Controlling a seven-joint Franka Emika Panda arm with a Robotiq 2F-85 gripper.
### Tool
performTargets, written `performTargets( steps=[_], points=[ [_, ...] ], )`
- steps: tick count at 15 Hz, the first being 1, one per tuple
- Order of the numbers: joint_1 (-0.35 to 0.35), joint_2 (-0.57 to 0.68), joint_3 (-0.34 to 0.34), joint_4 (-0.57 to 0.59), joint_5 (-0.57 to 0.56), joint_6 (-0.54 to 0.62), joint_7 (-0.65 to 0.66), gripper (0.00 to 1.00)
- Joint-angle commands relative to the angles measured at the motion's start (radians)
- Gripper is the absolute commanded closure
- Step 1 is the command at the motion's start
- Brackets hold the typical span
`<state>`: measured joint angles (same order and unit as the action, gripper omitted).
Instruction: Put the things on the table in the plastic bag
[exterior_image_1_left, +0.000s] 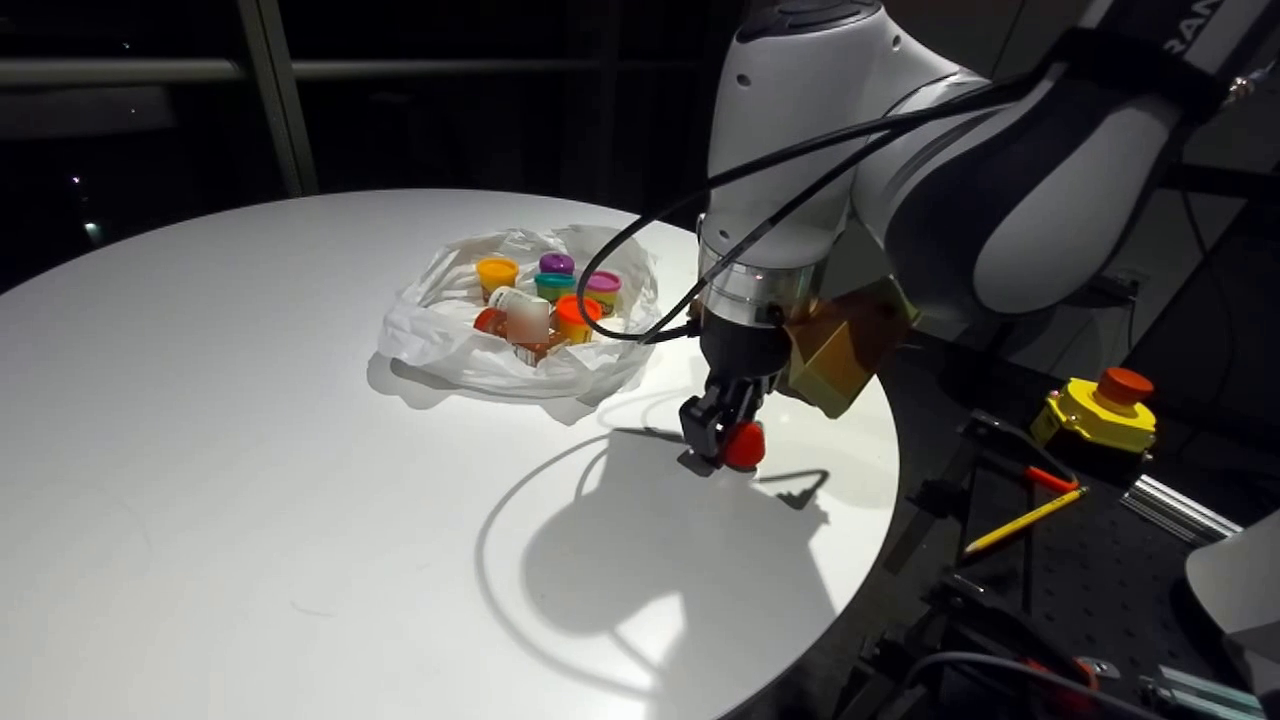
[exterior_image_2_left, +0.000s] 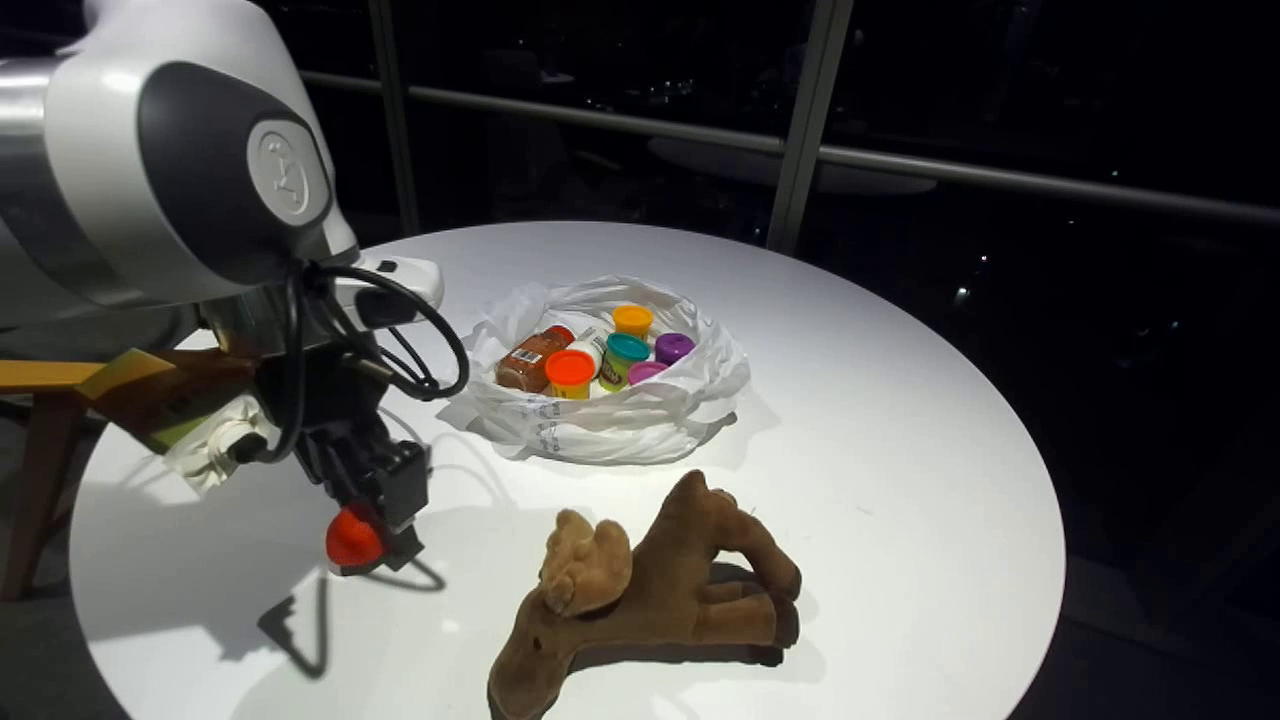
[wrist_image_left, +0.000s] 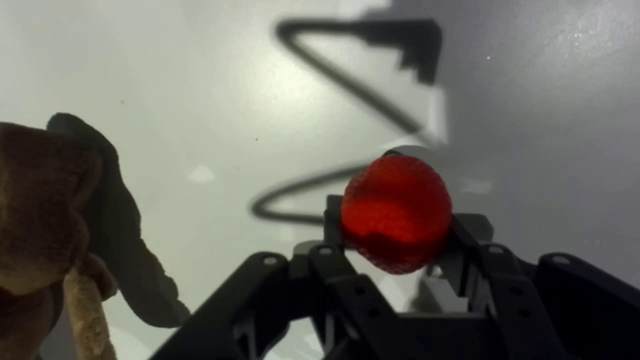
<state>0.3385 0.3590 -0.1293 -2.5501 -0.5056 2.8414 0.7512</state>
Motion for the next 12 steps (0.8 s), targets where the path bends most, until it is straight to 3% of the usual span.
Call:
performTargets(
  steps=[1, 8, 12],
  points=[
    [0.027, -0.061, -0.021, -0.049, -0.029, -0.013, 0.029, 0.79],
    [0.016, -0.108, -0.022, -0.059, 0.017, -0.060, 0.048, 0.80],
    [-0.013, -0.164, -0.002, 0.059, 0.098, -0.202, 0.056, 0.80]
  ],
)
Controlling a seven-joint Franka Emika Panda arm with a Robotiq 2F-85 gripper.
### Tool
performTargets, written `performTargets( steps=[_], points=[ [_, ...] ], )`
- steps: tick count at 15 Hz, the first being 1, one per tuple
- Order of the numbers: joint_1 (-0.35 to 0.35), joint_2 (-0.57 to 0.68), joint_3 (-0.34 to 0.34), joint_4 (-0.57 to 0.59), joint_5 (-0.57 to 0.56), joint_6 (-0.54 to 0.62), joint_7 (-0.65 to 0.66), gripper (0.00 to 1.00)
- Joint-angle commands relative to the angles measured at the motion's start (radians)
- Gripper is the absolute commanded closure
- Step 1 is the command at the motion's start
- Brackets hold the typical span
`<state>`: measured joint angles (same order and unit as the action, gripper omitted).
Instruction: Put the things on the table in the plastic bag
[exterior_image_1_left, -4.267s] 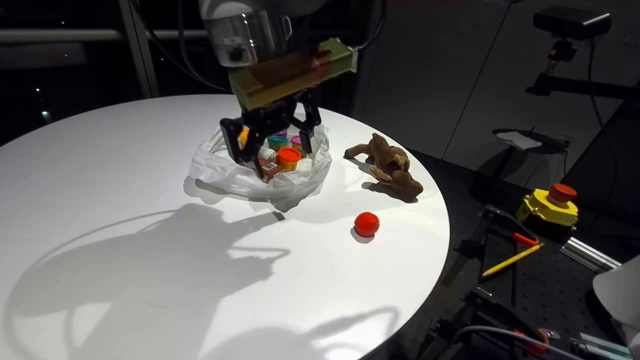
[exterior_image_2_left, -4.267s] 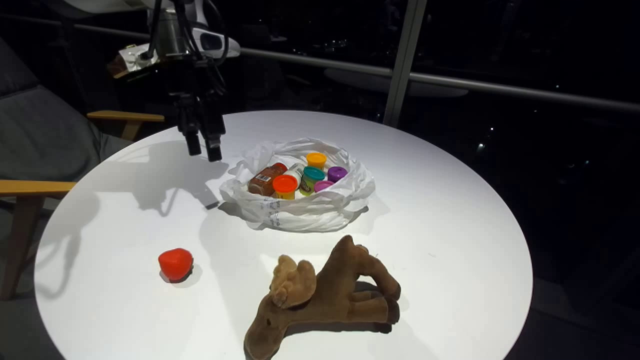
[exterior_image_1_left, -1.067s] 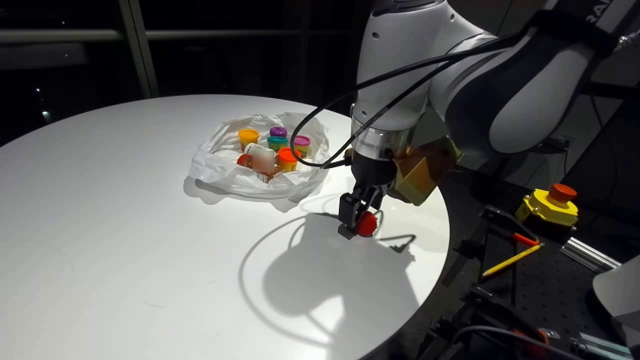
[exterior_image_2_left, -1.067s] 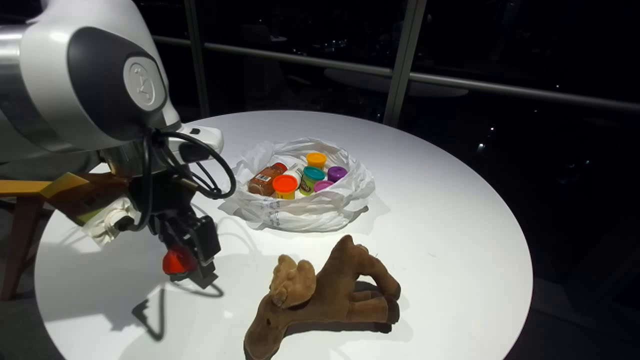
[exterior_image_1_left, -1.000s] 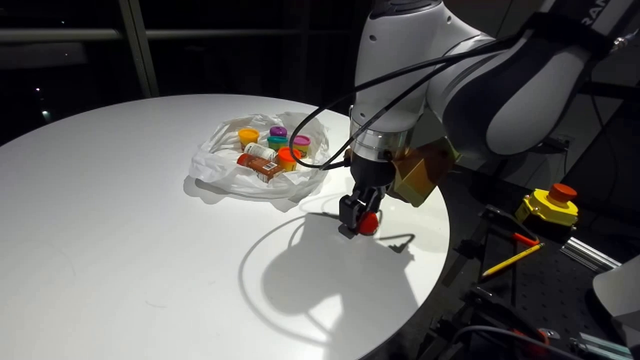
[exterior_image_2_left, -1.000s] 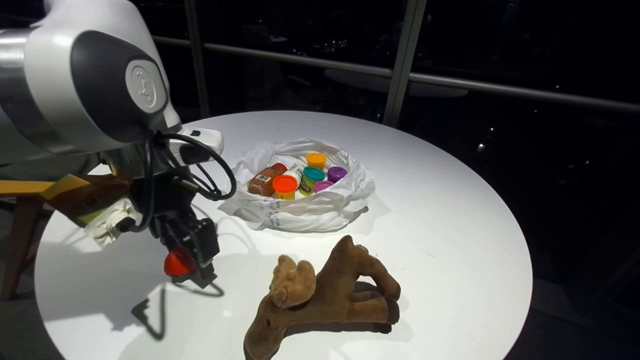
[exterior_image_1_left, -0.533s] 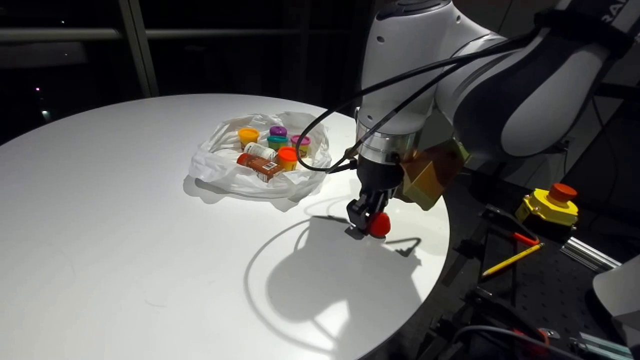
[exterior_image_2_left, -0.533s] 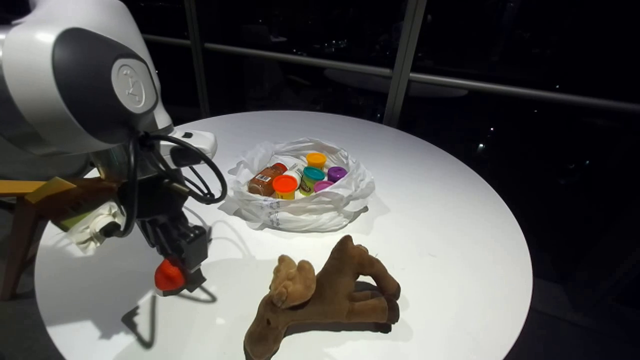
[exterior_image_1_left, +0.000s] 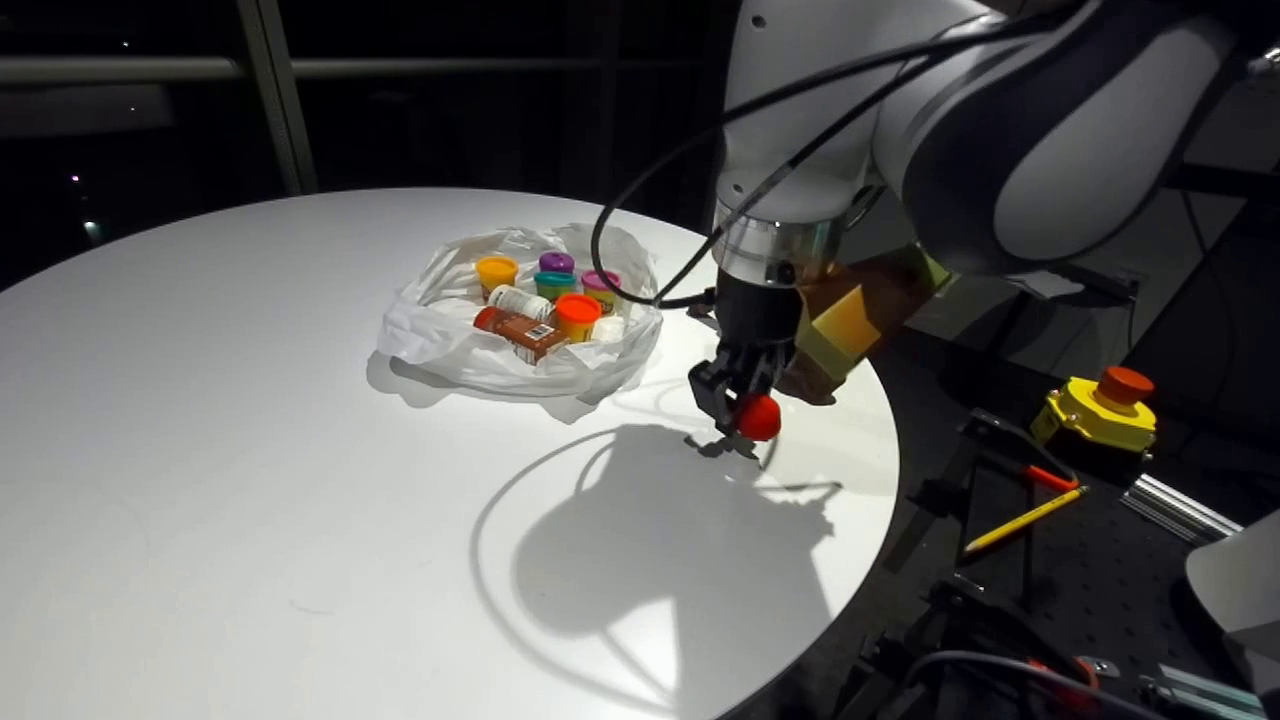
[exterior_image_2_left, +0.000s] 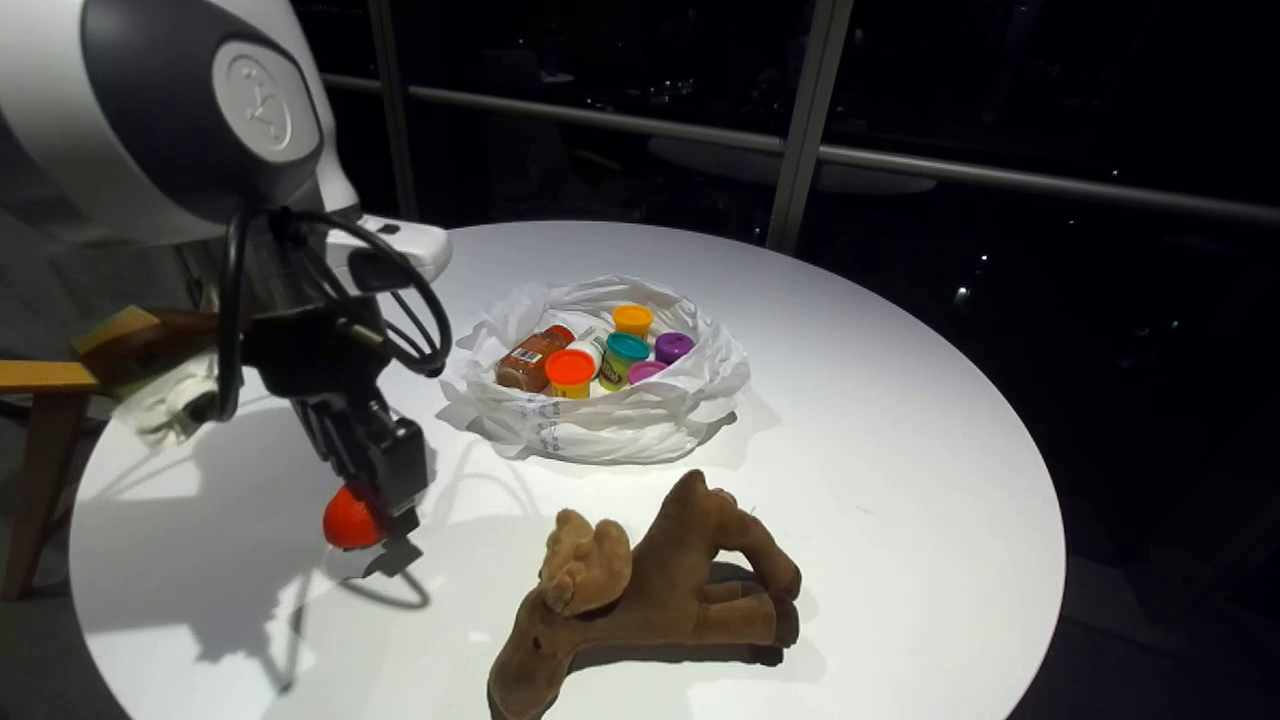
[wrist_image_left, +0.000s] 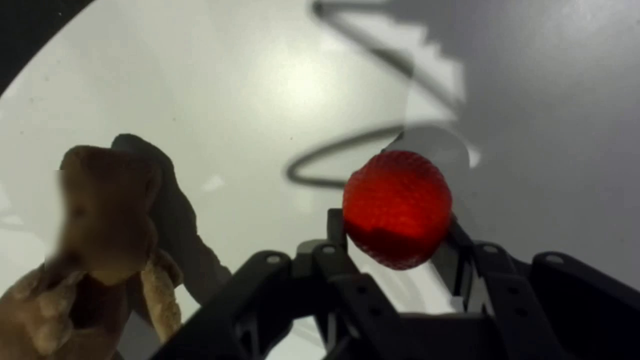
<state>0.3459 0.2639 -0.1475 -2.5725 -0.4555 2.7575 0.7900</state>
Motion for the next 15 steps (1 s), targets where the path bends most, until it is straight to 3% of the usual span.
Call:
performTargets(
  steps=[1, 7, 13, 14, 15],
  points=[
    [-0.033, -0.071, 0.027, 0.147, 0.071, -0.183, 0.014, 0.80],
    [-0.074, 0.088, 0.045, 0.551, 0.032, -0.388, 0.161, 0.80],
    [-0.063, 0.349, 0.002, 0.867, 0.036, -0.420, 0.302, 0.80],
    [-0.058, 0.377, -0.006, 0.896, 0.037, -0.426, 0.318, 0.30],
    [-0.057, 0.403, -0.011, 0.927, 0.044, -0.431, 0.332, 0.28]
  ],
)
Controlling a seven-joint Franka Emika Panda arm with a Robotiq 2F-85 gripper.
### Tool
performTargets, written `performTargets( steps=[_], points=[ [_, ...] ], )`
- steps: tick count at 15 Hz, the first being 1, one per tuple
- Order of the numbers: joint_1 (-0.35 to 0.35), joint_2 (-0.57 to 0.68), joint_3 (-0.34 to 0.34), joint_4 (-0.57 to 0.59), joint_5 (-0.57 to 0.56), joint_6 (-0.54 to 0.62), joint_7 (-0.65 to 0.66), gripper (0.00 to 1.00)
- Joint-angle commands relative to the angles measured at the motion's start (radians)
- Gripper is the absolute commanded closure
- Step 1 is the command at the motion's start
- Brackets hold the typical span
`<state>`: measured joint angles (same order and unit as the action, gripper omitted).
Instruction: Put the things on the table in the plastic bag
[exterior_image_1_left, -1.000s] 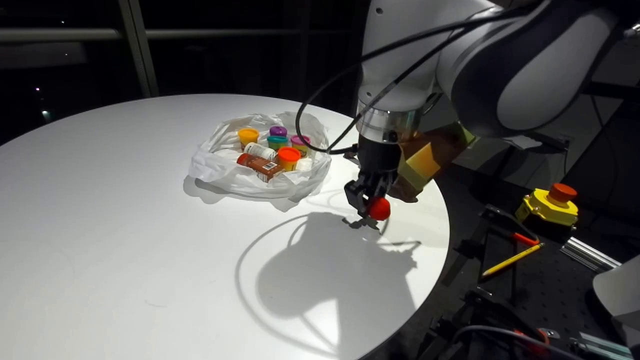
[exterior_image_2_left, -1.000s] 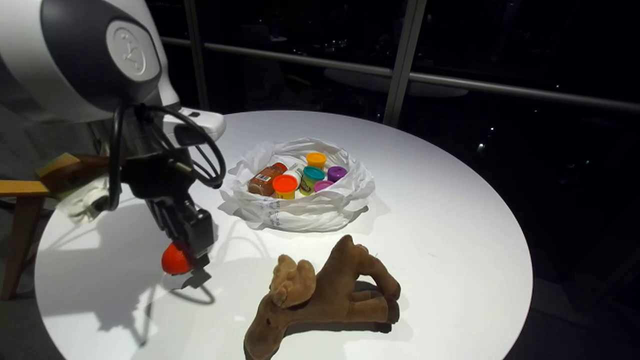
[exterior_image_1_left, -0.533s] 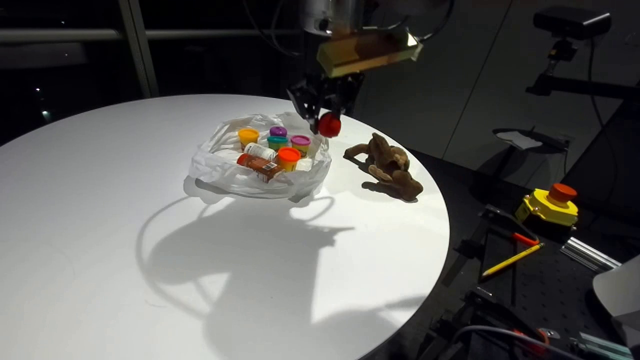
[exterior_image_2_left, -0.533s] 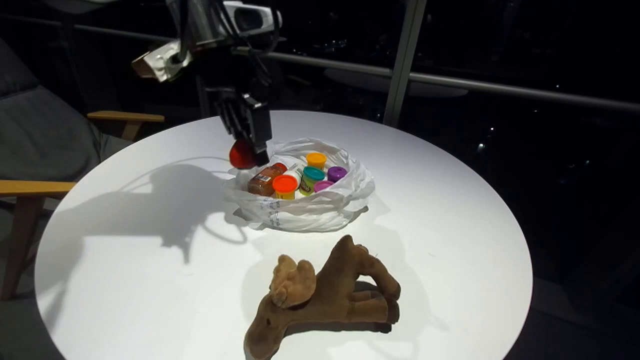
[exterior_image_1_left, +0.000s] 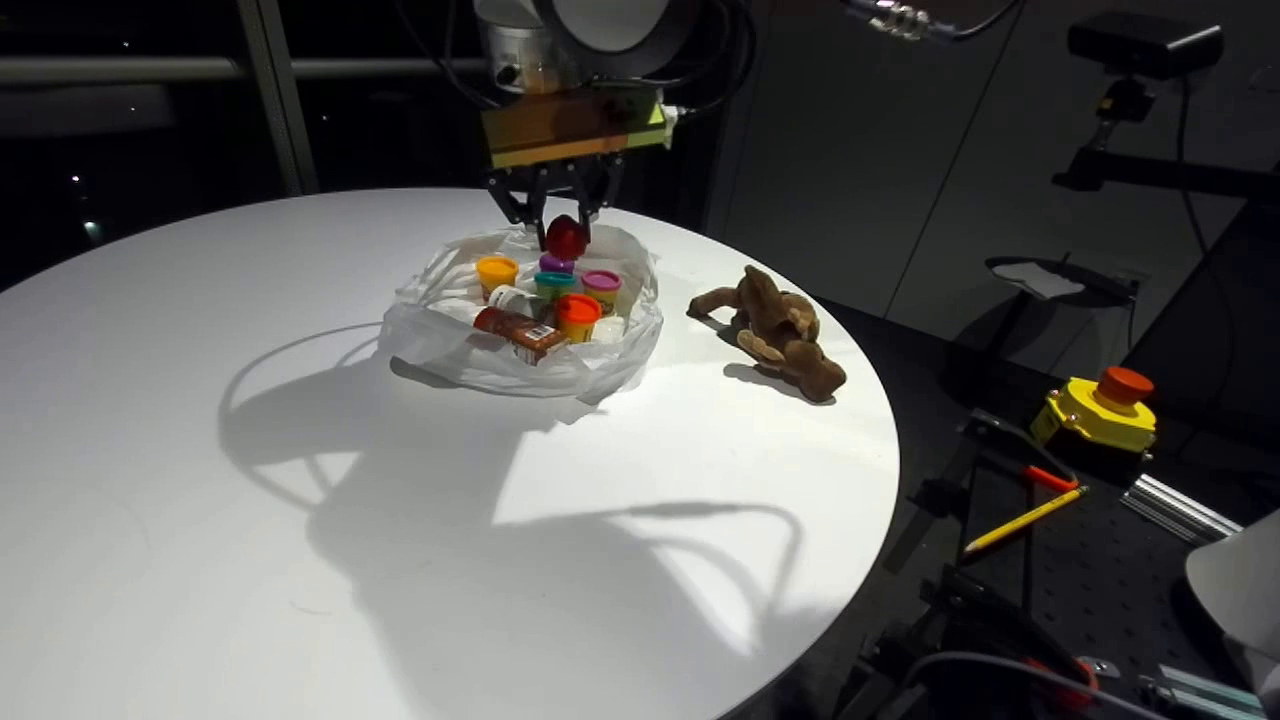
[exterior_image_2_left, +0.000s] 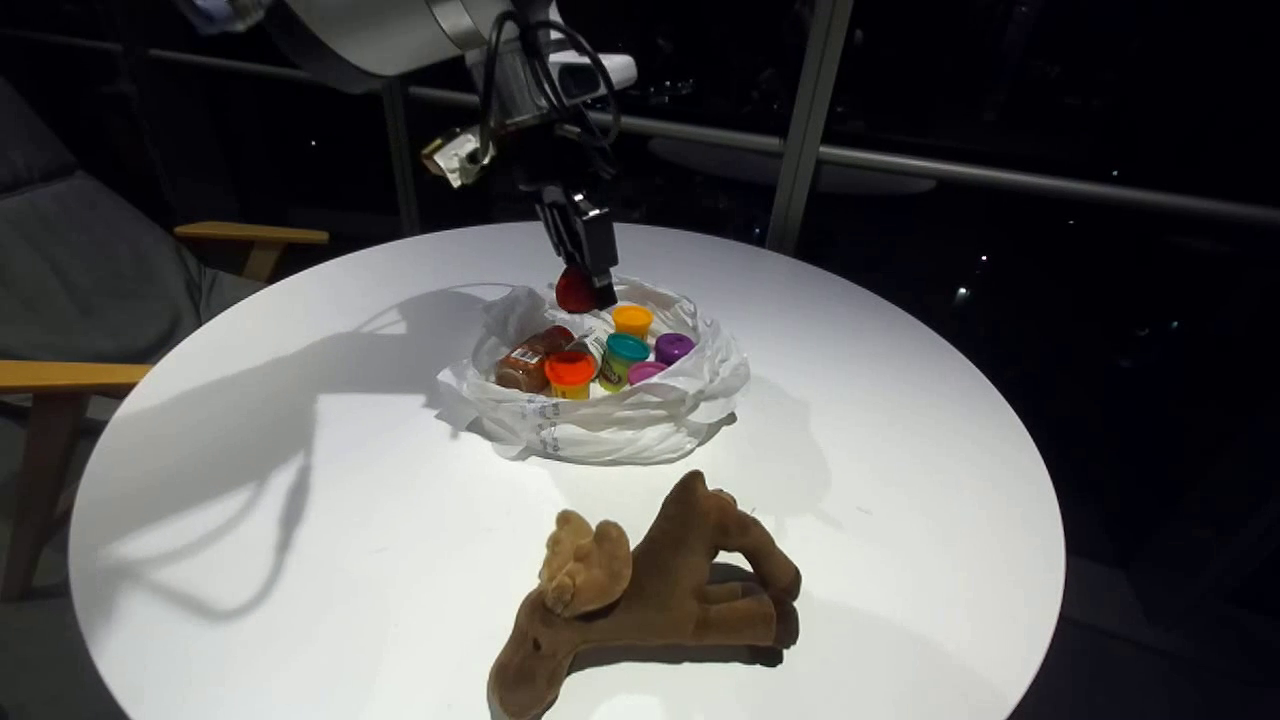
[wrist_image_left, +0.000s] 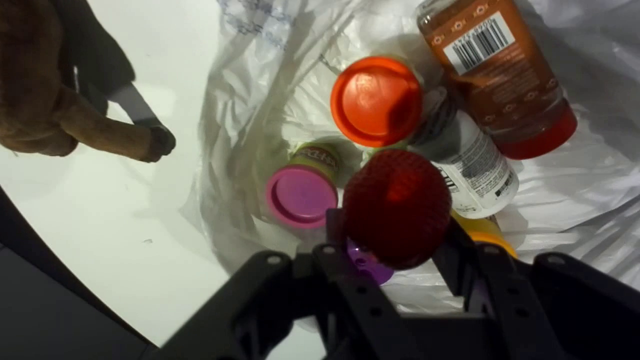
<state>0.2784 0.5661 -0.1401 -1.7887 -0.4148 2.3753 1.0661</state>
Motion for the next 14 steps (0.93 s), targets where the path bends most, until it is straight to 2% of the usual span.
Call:
performTargets(
  steps=[1, 4, 6, 9, 14],
  points=[
    [0.016, 0.111, -0.026, 0.153, 0.000, -0.049, 0.072, 0.23],
    [0.046, 0.078, -0.065, 0.111, -0.042, -0.022, 0.141, 0.01],
    [0.062, 0.021, -0.086, 0.038, -0.083, -0.015, 0.181, 0.00],
    [0.068, -0.128, -0.096, -0.148, -0.151, -0.031, 0.207, 0.00],
    [-0.019, -0.340, -0.050, -0.415, -0.222, -0.055, 0.126, 0.00]
  ],
)
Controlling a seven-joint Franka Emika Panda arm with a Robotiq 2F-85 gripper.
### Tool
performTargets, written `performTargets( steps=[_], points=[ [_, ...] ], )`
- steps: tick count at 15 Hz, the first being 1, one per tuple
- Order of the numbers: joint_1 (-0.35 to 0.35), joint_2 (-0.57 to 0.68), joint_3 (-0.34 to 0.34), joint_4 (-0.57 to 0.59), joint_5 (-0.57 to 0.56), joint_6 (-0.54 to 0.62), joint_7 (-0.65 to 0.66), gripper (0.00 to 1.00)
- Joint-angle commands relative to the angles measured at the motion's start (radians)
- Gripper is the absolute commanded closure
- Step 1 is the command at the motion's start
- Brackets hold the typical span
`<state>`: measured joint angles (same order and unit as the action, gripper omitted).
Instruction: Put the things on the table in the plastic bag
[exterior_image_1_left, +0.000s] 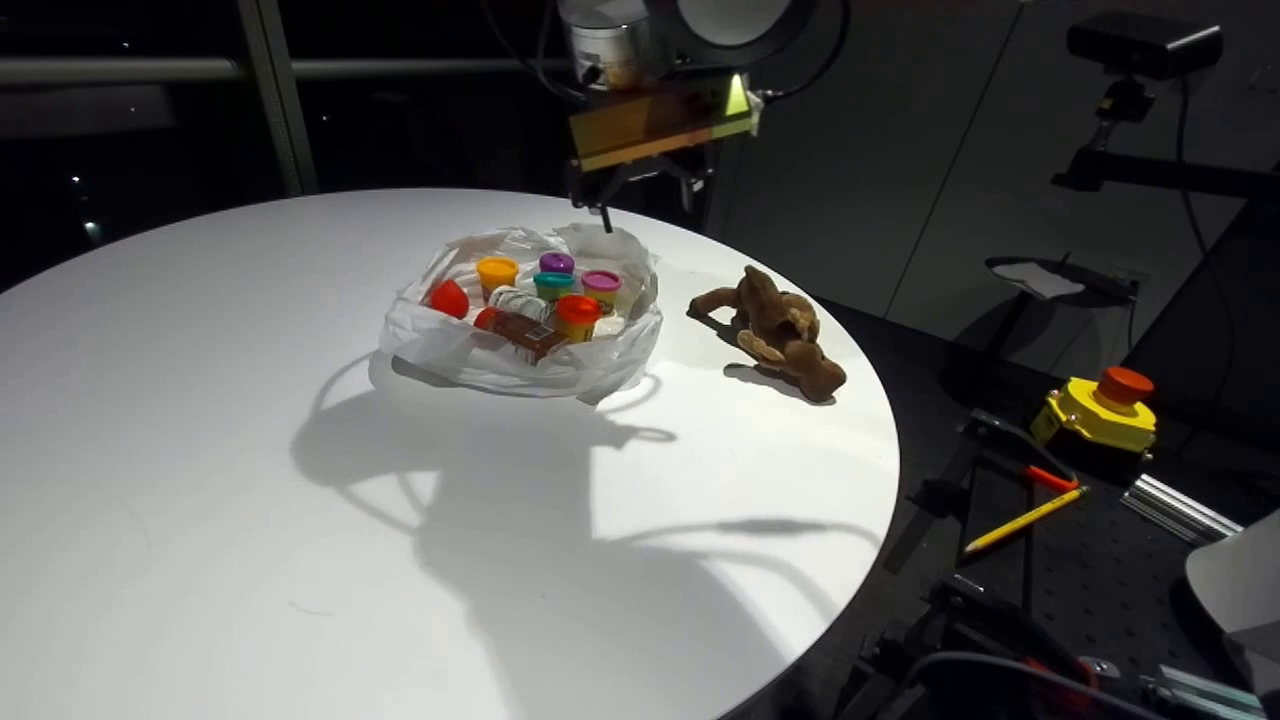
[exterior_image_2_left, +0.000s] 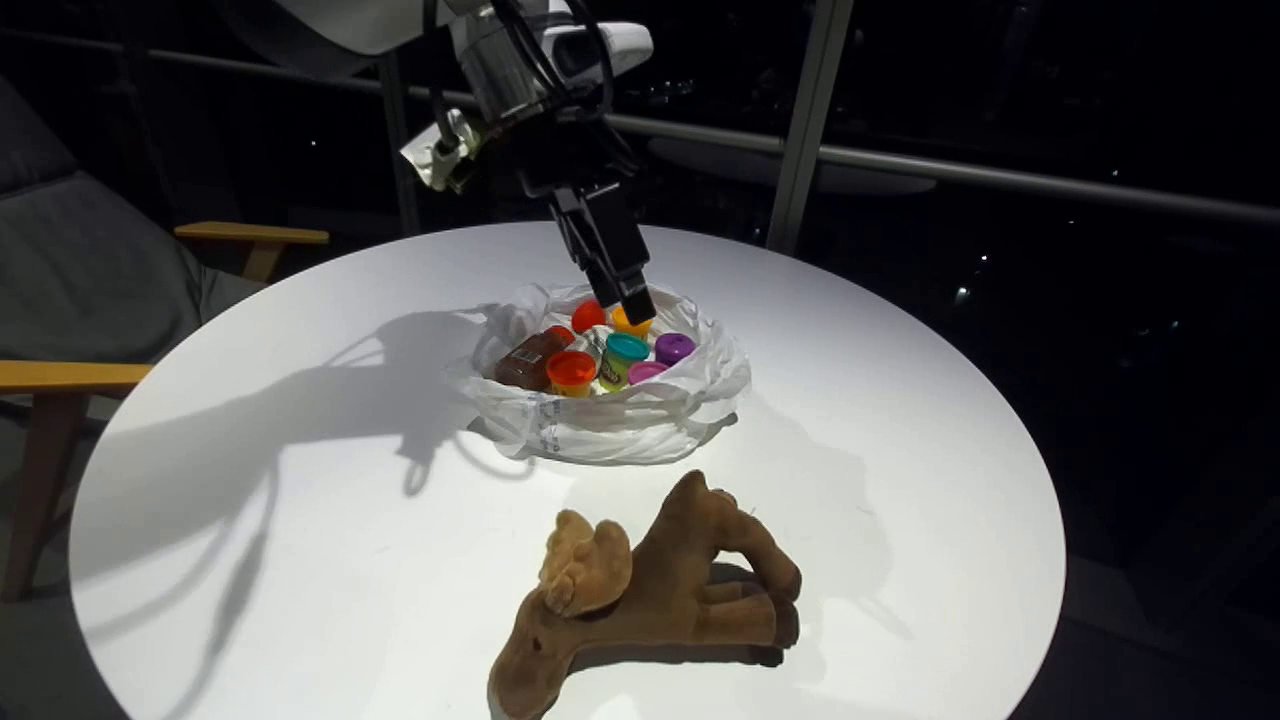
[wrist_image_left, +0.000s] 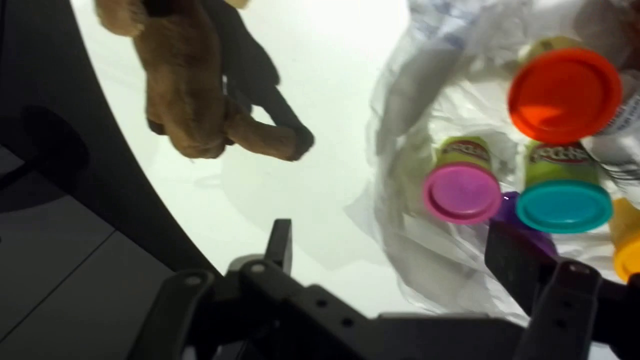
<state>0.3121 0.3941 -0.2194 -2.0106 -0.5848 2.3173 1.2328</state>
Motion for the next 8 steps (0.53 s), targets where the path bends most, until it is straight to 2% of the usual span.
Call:
performTargets(
  steps=[1, 4, 8],
  points=[
    [-0.079, -0.207, 0.036, -0.252, -0.065, 0.024, -0.064, 0.00],
    [-0.158, -0.320, 0.038, -0.431, -0.151, 0.072, -0.135, 0.00],
    [-0.267, -0.340, 0.034, -0.527, -0.289, 0.098, -0.181, 0.00]
  ],
)
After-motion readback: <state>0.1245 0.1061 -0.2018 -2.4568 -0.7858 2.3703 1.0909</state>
